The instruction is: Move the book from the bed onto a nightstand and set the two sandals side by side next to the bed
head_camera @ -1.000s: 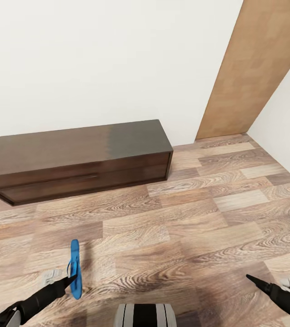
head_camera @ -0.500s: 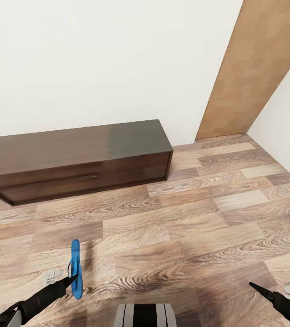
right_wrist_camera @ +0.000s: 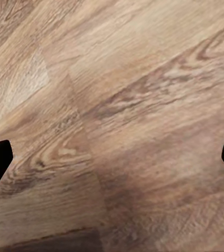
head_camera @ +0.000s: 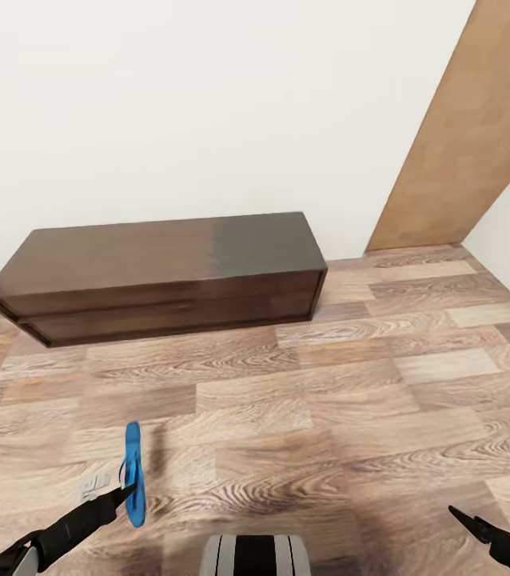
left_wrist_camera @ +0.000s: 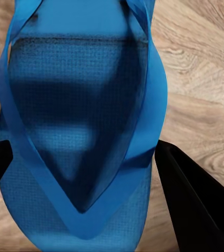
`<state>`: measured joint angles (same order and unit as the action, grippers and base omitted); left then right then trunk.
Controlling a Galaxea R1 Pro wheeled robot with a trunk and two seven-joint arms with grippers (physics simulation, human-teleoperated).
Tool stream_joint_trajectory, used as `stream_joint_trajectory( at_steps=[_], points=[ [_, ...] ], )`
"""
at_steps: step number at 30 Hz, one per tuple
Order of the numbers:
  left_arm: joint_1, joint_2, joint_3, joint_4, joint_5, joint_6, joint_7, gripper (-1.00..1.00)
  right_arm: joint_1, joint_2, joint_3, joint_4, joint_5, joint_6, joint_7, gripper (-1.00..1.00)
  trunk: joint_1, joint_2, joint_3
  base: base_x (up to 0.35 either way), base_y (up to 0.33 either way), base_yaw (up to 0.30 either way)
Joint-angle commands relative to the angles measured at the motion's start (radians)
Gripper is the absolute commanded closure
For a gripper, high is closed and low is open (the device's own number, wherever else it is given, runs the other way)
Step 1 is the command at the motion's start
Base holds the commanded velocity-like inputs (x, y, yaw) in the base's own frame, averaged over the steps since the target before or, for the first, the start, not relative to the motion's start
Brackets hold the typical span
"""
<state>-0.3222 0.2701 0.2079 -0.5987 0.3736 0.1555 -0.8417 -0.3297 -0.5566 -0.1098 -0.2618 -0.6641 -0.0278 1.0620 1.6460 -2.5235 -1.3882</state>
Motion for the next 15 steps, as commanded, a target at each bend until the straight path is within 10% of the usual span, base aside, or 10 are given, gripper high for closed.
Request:
stream_joint_trajectory(
  at_steps=[1, 15],
  points=[
    [-0.001, 0.0, 0.001, 0.0, 0.007, 0.01, -0.004, 1.0, 0.0, 0.0, 0.001, 0.001, -0.003, -0.003, 0.003, -1.0, 0.0, 0.0, -0.001, 0.0, 0.0, 0.291],
    [0.0, 0.0, 0.001, 0.0, 0.006, 0.01, -0.004, 1.0, 0.0, 0.0, 0.003, 0.002, -0.003, -0.003, 0.001, -1.0, 0.0, 0.0, -0.001, 0.0, 0.0, 0.292]
  ],
)
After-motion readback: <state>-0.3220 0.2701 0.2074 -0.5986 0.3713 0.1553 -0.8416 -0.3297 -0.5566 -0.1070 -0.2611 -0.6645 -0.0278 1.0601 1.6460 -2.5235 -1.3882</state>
